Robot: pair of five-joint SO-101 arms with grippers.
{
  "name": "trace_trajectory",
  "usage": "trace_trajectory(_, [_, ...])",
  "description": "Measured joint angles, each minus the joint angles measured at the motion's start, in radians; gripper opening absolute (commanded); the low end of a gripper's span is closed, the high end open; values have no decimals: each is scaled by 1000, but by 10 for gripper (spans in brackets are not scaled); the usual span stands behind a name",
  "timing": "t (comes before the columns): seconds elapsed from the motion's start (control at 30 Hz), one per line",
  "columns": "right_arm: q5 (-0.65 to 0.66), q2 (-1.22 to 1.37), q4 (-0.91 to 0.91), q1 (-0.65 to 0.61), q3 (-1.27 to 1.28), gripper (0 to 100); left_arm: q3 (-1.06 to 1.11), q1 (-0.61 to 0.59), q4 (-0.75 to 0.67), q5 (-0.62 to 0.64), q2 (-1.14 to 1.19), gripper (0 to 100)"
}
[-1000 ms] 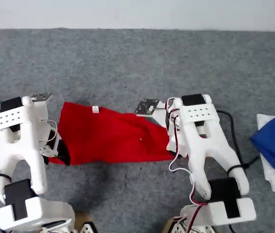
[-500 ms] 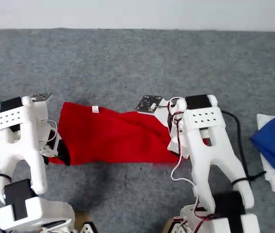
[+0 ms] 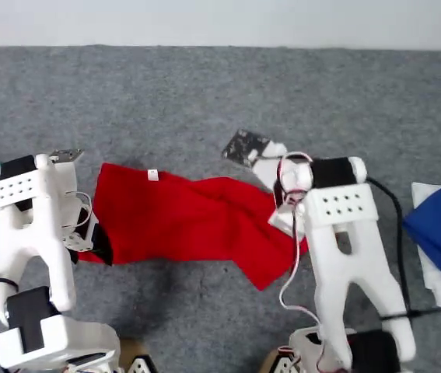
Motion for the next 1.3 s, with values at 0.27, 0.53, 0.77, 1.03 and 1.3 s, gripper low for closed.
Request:
trace_trajectory(0.27, [-25,354,-9,-44,-252,319,0,0,0,0,0,231])
trace_trajectory(0.53, [-25,729,120,-51,-637,50,0,0,0,0,0,231])
trace_trajectory(0.77, [-25,836,163,-51,-799,36,0,0,0,0,0,231])
trace_trajectory(1.03, [-25,855,166,-49,-899,36,0,0,0,0,0,231])
trace_trajectory(1.3, [-26,855,239,-63,-910,36,0,0,0,0,0,231])
